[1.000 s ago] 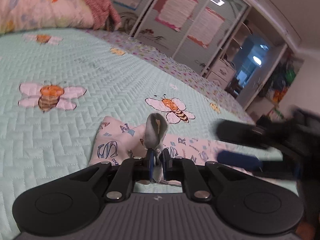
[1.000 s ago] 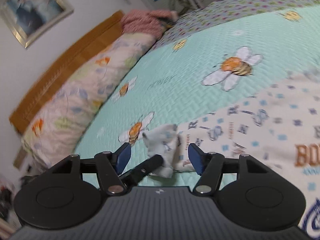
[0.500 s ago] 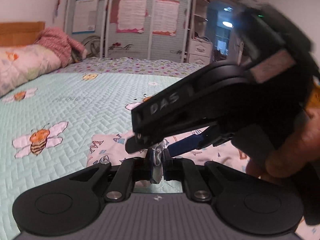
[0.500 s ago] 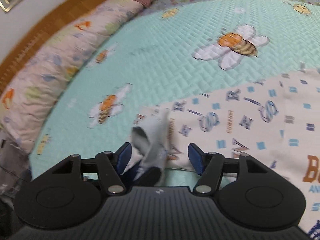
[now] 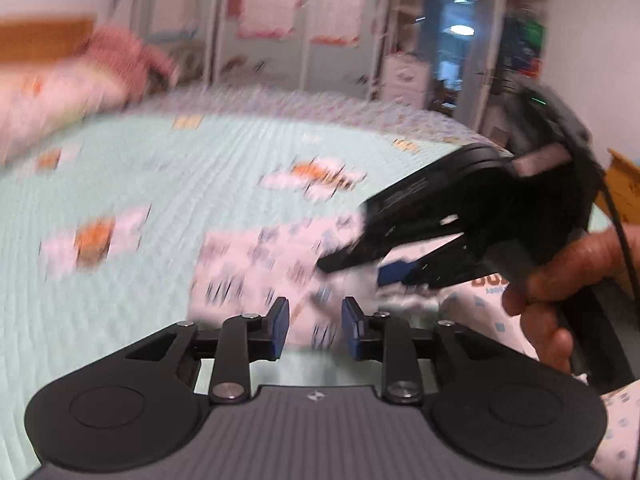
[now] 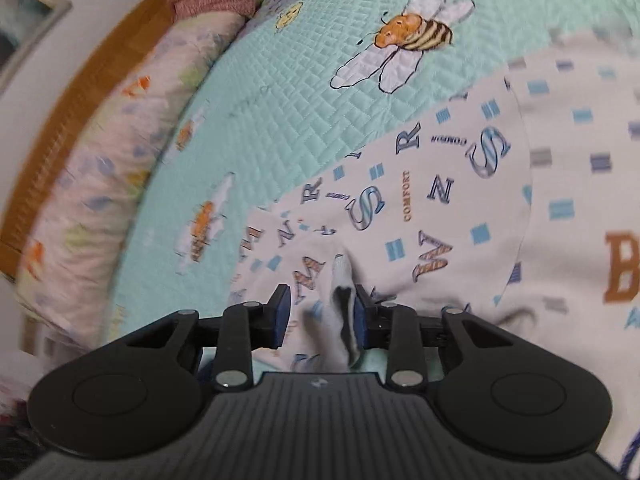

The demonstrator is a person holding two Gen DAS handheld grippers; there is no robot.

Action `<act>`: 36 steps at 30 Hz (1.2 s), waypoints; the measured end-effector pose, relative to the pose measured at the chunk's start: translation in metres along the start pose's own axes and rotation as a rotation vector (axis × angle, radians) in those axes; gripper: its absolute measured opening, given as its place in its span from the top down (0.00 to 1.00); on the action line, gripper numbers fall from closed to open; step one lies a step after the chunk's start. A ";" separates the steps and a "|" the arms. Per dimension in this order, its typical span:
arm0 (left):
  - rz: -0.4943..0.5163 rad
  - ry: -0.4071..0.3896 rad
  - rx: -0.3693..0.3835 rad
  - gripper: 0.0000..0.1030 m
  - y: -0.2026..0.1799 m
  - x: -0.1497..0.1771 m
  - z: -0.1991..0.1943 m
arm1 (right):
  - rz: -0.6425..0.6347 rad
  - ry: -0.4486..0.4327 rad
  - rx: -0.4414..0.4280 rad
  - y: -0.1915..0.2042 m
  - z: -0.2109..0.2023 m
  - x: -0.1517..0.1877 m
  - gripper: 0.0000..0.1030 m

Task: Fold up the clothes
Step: 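Grasp the held sleeve cuff with the right gripper while the left gripper opens, then carry the sleeve across the shirt body with the right gripper and lay it down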

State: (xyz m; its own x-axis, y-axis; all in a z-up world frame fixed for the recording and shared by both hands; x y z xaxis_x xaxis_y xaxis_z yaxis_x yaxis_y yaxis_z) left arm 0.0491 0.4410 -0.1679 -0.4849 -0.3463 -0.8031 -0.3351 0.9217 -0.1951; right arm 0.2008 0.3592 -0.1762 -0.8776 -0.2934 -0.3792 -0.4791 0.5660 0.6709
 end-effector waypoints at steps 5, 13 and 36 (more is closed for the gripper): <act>-0.111 0.092 0.048 0.66 0.006 0.024 -0.008 | 0.012 0.006 -0.060 -0.004 0.001 0.019 0.65; -0.141 0.161 0.095 0.56 -0.005 0.042 -0.020 | 0.032 -0.041 -0.095 -0.010 0.007 0.027 0.69; -0.144 0.333 0.315 0.56 -0.068 0.082 -0.038 | 0.108 -0.271 -0.192 -0.008 -0.100 -0.025 0.96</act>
State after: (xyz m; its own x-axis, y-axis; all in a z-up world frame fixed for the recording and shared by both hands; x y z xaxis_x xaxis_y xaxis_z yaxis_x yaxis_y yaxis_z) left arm 0.0016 0.3430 -0.1991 -0.7010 -0.4642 -0.5413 -0.1821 0.8505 -0.4935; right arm 0.2245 0.2849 -0.1084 -0.8990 -0.0104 -0.4378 -0.4013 0.4199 0.8140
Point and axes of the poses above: each gripper's, at about its wrist camera, not at the fingertips, and z roughly the way its jaws point, y to its left, x to its underside, the point moved 5 cm from there along z, roughly the way its jaws point, and after that the axes turned 1 degree about -x, right-handed, at the moved point
